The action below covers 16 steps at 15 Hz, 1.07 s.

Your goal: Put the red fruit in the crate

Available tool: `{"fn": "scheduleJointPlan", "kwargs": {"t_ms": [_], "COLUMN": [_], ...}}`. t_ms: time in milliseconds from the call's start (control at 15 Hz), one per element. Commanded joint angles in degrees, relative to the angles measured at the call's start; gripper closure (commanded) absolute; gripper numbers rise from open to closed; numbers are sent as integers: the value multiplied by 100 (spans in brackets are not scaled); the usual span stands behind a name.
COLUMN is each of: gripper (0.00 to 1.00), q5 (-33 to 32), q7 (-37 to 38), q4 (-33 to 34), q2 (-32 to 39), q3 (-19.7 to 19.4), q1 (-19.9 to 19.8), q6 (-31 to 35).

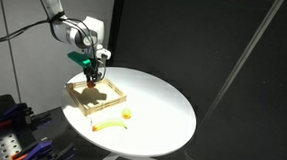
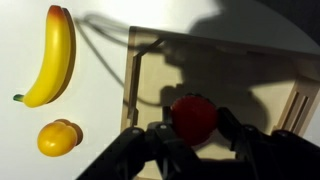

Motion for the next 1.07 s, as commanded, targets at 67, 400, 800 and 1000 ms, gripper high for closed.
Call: {"fn": "scheduleJointPlan", "kwargs": {"t_ms": [67,400,800,1000], "gripper": [76,76,76,76], "q5": [67,36,-23,-44], "q7": [125,91,104,117], "q4": [354,505,572,593], "q2": [504,954,1266,1334], "q3": [38,-40,-196,-285], "q1": [82,121,211,276], "q6": [74,308,597,651]}}
